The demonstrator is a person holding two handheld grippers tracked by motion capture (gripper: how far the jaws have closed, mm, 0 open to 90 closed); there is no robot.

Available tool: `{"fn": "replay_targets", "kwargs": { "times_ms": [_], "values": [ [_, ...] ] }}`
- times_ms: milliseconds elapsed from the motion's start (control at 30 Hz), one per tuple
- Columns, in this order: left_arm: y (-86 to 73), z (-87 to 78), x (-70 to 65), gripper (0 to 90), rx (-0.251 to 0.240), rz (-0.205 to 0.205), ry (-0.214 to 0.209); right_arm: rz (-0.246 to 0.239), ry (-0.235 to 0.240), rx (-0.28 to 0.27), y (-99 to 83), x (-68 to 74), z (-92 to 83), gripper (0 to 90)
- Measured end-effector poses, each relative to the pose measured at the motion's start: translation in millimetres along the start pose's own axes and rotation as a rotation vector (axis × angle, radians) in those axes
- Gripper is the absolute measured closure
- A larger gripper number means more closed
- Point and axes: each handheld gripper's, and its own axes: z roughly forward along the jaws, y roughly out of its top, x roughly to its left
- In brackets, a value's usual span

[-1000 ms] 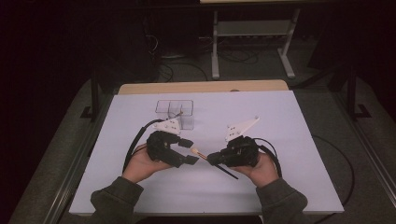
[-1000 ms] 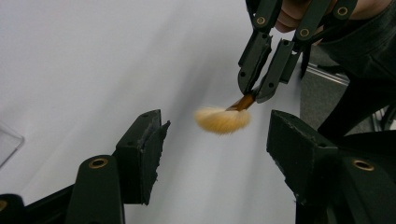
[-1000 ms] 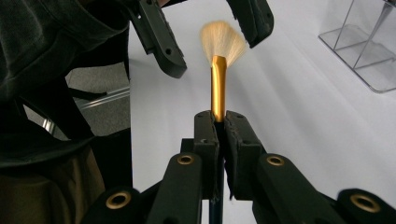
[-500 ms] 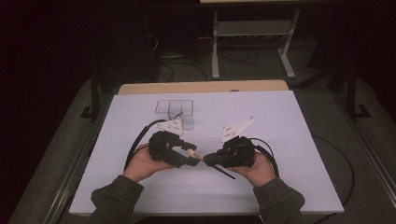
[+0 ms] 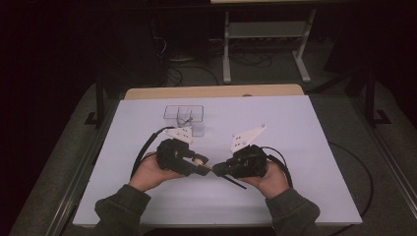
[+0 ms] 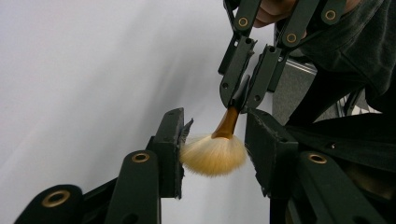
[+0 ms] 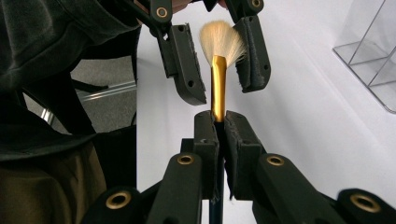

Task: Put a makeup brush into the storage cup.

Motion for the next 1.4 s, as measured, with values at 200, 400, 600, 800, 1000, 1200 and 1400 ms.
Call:
{"fn": "replay_targets", "kwargs": {
  "times_ms": [200, 400, 600, 800, 1000, 1200, 1400],
  "values": [
    [-0.1, 0.5, 1.1, 62.1, 0.004, -0.013, -0.007, -0.015, -0.011, 0.006, 0.4, 0.6, -1.0, 83.0],
    [-0.1, 0.8, 1.9, 65.3, 0.006, -0.013, -0.015, -0.021, -0.017, 0.005, 1.7, 1.9, -1.2, 83.1],
    [0.2, 1.0, 2.1, 65.2, -0.005, -0.015, -0.03, -0.033, -0.026, 0.019, 3.6, 4.1, 1.5, 83.2],
    [-1.3, -0.6, 3.1, 69.8, -0.013, -0.025, -0.044, -0.046, -0.031, 0.022, 4.4, 4.7, 3.4, 83.2],
    [-2.5, -3.4, 5.7, 68.1, -0.036, -0.042, -0.06, -0.046, -0.031, 0.019, 4.6, 6.2, 4.9, 83.2],
    [-3.4, -6.7, 7.2, 71.4, -0.046, -0.036, -0.067, -0.06, -0.036, 0.022, 4.9, 4.4, 6.7, 83.2],
    [-3.7, -8.8, 6.7, 75.0, -0.053, -0.038, -0.075, -0.052, -0.031, 0.03, 5.5, 5.8, 8.6, 83.2]
  ]
}}
